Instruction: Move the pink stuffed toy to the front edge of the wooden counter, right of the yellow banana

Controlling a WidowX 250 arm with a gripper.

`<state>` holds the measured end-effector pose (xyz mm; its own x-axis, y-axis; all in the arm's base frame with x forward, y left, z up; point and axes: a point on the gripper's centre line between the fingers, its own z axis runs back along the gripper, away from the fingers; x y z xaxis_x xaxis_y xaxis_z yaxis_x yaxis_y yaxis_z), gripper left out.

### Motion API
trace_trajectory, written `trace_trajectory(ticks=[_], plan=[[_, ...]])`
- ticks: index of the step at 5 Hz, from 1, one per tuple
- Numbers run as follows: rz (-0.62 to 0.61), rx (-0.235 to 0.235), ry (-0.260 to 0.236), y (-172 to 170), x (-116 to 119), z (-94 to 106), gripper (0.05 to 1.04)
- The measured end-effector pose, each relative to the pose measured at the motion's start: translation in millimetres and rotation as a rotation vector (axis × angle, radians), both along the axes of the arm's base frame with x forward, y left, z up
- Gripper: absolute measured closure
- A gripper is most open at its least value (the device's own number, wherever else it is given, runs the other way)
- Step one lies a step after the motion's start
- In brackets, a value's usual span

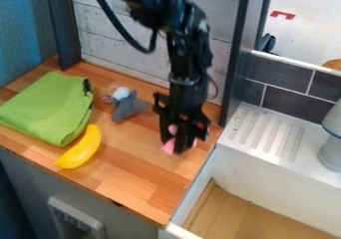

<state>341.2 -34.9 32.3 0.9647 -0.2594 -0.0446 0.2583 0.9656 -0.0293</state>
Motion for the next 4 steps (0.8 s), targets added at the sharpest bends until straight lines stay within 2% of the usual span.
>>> trace_trajectory(ticks=[1,2,3,4], plan=[[0.036,0.015,-0.112,-10.4,-15.0,42.4,0.725],[0.055,0.024,-0.093,-31.4,-43.1,47.3,0.725],[0.052,0.003,-0.007,-44.8,-69.2,30.8,0.725],[0.063,0.020,0.017,-43.3,-74.4,23.1,0.725]])
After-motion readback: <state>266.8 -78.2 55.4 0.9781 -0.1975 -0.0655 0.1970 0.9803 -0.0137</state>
